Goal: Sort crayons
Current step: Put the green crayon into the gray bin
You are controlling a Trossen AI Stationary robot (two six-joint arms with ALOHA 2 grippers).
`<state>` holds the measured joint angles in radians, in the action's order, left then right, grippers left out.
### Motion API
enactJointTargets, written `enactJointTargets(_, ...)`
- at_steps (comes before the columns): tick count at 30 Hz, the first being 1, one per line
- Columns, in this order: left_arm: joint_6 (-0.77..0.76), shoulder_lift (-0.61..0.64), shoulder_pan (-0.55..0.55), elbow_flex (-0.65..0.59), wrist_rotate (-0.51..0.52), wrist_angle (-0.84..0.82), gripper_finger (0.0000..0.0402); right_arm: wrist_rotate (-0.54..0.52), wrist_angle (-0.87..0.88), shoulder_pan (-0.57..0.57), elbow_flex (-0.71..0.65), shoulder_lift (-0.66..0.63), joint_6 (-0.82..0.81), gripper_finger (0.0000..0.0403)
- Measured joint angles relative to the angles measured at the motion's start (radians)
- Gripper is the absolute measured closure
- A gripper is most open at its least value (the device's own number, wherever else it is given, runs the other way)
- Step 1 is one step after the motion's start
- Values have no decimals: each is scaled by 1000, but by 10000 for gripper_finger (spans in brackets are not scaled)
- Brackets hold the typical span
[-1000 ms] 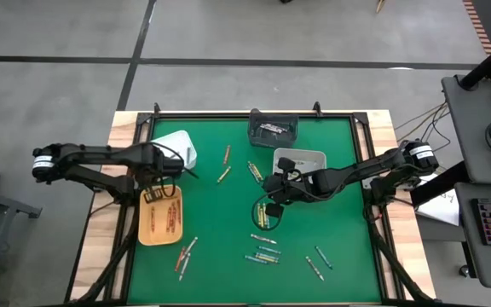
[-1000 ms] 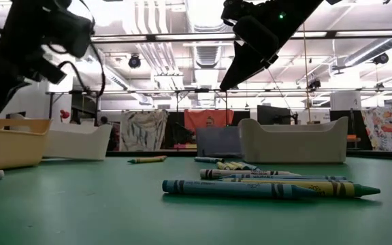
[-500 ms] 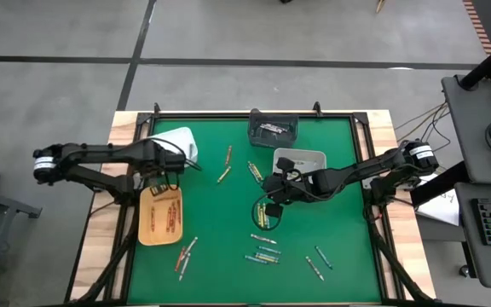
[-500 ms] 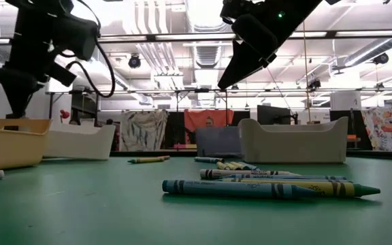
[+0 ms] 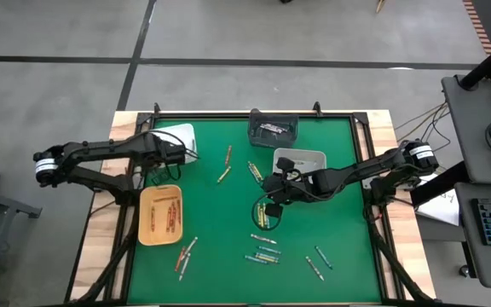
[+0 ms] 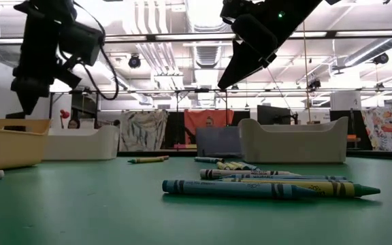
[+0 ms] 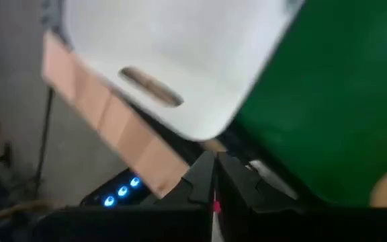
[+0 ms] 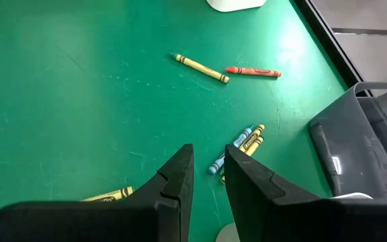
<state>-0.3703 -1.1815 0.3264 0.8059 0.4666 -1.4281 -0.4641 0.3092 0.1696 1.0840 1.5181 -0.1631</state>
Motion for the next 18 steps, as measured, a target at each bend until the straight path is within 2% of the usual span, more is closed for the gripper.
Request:
enactJointTargets(9, 179, 0, 0, 119, -189, 262, 401, 0, 0, 0, 0, 0, 3, 330)
enactJointTargets(13, 213, 1, -3, 158, -291, 475, 401, 0, 0, 0, 0, 0, 0, 330)
enactJointTargets(18, 189, -6, -26, 133, -368, 736, 401, 12, 4, 2, 0, 0, -12, 330)
